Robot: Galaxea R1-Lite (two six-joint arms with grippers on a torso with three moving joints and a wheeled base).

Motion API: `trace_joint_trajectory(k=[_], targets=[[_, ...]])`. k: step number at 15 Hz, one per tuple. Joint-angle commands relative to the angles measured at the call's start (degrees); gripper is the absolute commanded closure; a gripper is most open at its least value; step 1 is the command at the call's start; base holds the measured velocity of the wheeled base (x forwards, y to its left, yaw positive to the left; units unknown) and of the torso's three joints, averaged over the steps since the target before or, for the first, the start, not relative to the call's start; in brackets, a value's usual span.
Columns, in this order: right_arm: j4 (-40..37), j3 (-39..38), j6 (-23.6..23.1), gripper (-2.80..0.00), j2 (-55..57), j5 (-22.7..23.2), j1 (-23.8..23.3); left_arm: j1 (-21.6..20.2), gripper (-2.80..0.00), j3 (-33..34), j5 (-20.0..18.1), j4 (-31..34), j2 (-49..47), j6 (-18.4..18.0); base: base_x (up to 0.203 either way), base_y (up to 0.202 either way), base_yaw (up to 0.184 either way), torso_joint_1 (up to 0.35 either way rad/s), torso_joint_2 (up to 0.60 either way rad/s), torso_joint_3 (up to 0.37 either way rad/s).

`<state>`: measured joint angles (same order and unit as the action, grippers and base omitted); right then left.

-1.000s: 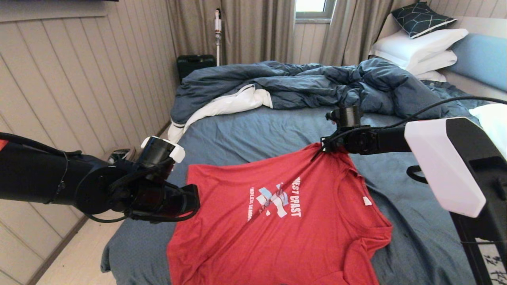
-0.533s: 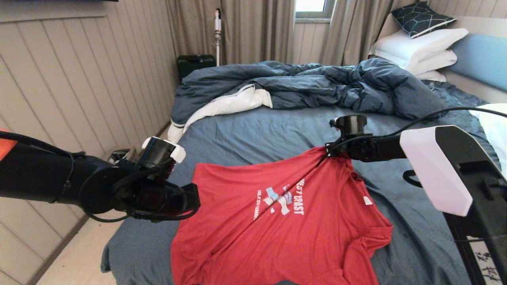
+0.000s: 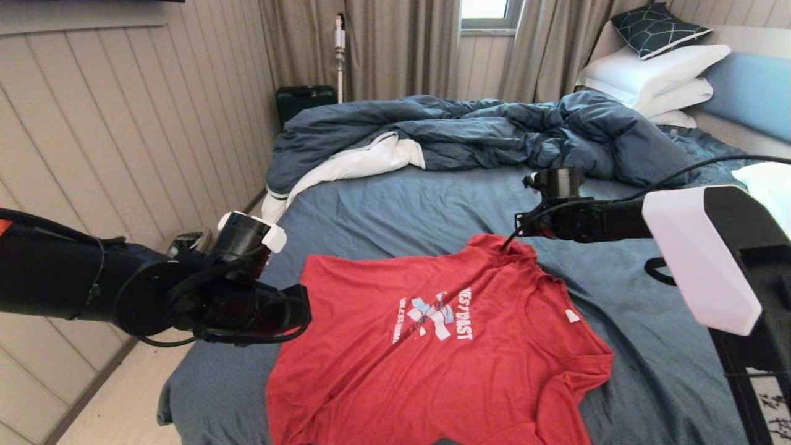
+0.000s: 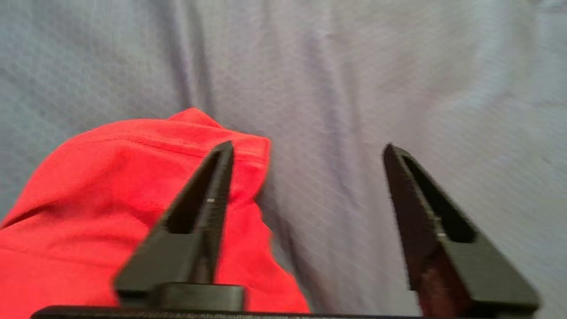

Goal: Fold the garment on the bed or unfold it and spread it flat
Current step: Unford the red T-shirt

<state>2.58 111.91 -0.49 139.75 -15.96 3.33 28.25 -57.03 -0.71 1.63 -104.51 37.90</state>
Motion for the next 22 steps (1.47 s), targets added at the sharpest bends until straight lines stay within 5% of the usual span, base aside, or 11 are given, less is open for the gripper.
trace_joint_trajectory(k=[1, 2, 3, 7, 11, 16, 20, 22], targets=[[-3.2, -0.9, 1.8, -2.8, -5.3, -0.1, 0.0, 0.0, 0.0, 0.2, 0.2, 0.0, 2.4, 0.2, 0.0, 0.0, 0.0, 0.0, 0.0, 0.0], [-7.7, -1.9, 3.8, -2.8, -8.0, 0.2, 0.1, 0.0, 0.0, 0.5, 0.3, 0.0, 3.2, 0.2, 0.0, 0.0, 0.0, 0.0, 0.0, 0.0], [-13.7, -3.3, 5.8, 0.0, -11.7, 1.3, 0.3, 0.0, 0.0, 0.9, 0.4, 0.0, 4.4, 0.2, 0.0, 0.0, 0.0, 0.0, 0.0, 0.0], [-39.4, -13.6, 9.1, 0.0, -27.7, 16.5, 0.1, 0.1, 0.0, 1.6, 0.5, 0.1, 4.6, 0.2, 0.0, 0.0, 0.0, 0.0, 0.0, 0.0], [-47.9, -35.5, 9.3, 0.0, -40.1, 21.1, 0.8, 0.1, 0.0, 2.4, 0.4, 0.1, 3.3, 0.6, 0.0, 0.0, 0.0, 0.0, 0.0, 0.0], [-39.9, -51.5, 12.2, 0.0, -46.8, 16.8, 4.8, 0.6, 0.0, 3.2, -0.2, 0.3, 3.8, 0.6, 0.0, 0.0, 0.0, 0.0, 0.0, 0.0], [-33.2, -55.1, 30.4, 0.0, -43.6, 8.3, 12.1, 2.0, 0.0, 3.5, -0.2, 0.2, 3.5, 1.2, 0.0, 0.0, 0.0, 0.0, 0.0, 0.0], [-27.4, -56.5, 33.8, 0.0, -39.8, 3.9, 14.6, 2.3, 0.0, 3.7, -0.2, 0.2, 3.6, 1.2, 0.0, 0.0, 0.0, 0.0, 0.0, 0.0]])
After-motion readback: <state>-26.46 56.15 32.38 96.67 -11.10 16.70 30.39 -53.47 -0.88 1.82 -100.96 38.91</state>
